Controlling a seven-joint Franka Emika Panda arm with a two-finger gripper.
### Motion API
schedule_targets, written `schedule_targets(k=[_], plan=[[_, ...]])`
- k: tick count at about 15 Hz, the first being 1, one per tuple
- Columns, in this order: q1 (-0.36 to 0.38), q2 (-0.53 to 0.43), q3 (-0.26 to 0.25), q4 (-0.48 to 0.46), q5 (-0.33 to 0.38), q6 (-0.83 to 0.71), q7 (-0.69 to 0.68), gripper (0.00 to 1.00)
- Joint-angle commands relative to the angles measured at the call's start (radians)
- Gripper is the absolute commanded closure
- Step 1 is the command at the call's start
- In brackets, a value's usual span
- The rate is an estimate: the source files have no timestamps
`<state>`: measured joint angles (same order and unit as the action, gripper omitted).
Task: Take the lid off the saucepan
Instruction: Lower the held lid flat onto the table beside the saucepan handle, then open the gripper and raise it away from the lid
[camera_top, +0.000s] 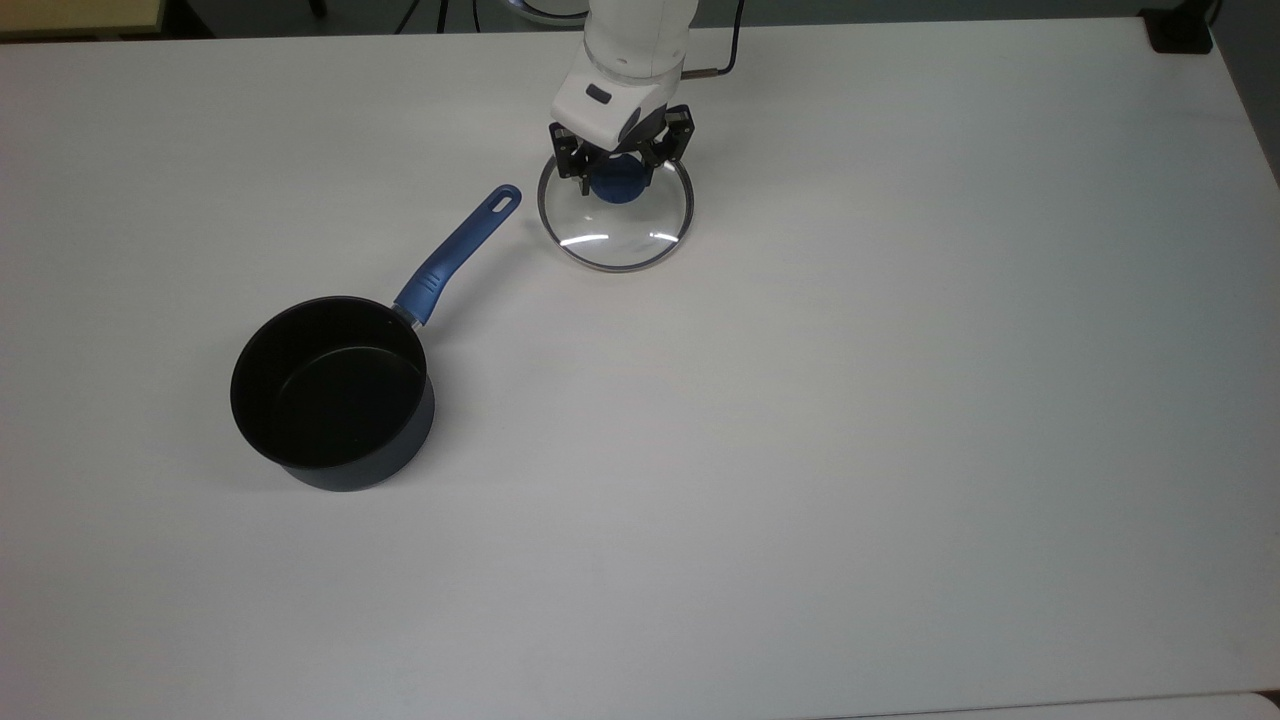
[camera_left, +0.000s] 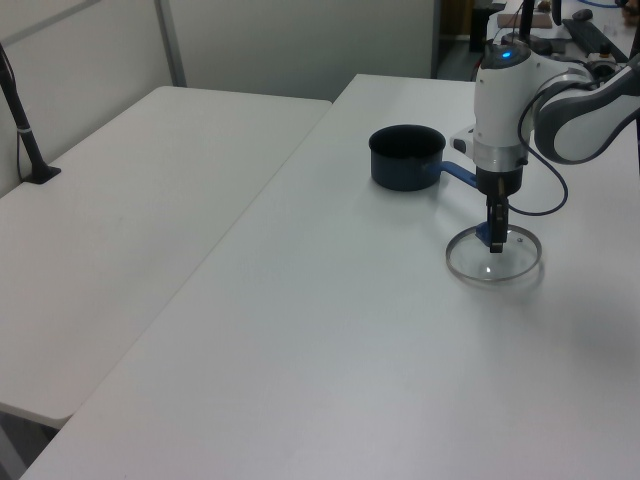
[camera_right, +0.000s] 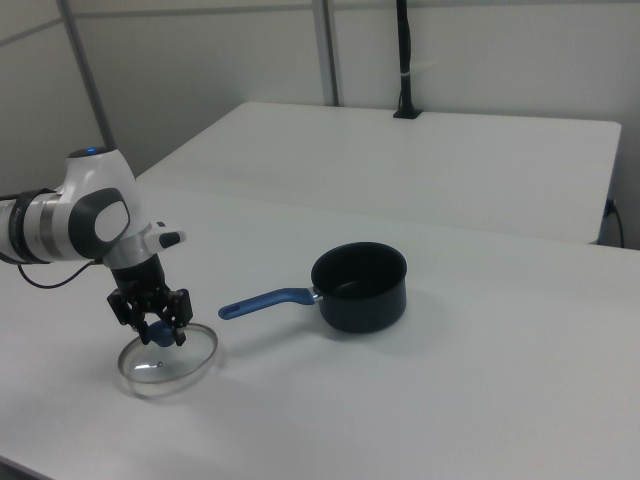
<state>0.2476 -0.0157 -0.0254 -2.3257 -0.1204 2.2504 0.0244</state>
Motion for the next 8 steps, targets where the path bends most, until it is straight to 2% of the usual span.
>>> schedule_targets(k=[1, 7, 8], plan=[[-0.016, 0.005, 0.019, -0.020, -0.028, 0.009, -0.015, 0.33], [-0.016, 0.029, 0.019, -0.017, -0.035, 0.009, -0.018, 0.33], [-0.019, 0.029, 0.019, -0.015, -0.035, 0.003, -0.040, 0.22]])
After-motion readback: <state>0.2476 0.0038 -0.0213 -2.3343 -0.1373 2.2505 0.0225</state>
